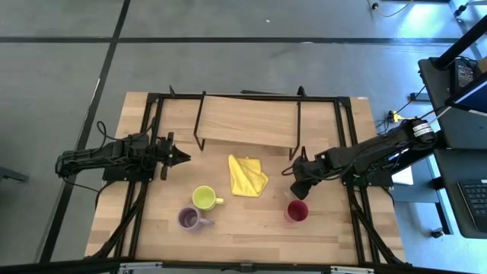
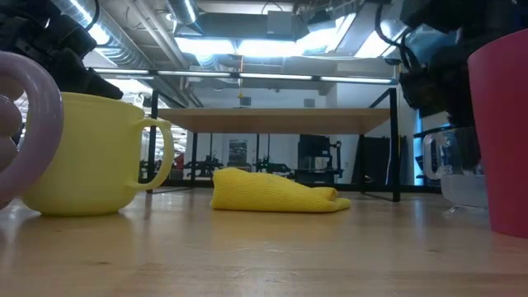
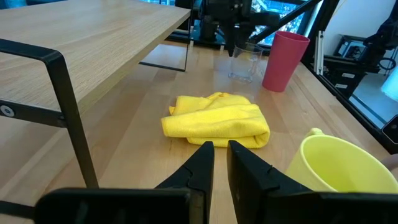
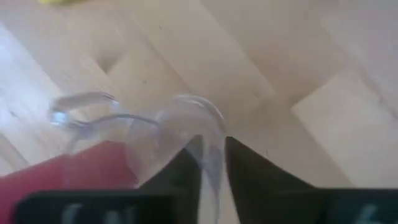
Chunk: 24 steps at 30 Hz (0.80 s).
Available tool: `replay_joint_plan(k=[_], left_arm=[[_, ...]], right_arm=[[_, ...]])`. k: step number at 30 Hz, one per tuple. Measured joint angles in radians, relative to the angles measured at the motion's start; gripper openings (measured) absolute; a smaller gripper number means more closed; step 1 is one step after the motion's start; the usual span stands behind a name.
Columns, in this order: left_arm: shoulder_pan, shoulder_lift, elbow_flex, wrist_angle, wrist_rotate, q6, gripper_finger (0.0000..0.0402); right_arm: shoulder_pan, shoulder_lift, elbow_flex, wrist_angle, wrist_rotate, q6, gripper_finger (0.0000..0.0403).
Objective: Stack small to large cups/mugs on shelf
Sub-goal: Put the transparent mug to the right on the shelf
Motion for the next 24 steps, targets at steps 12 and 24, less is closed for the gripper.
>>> replay_joint_plan(k=[12,24], left_arm=[[0.0,0.0,0.0,0.0,0.0,0.0,0.0039],[0.0,0.0,0.0,0.0,0.0,0.0,0.0039]], right_arm=[[-0.048,0.0,0.338,-0.314,0.015,-0.227,0.0007],[-0.214,0.077,0.892,-0.568,0.261,-0.899,0.0007]])
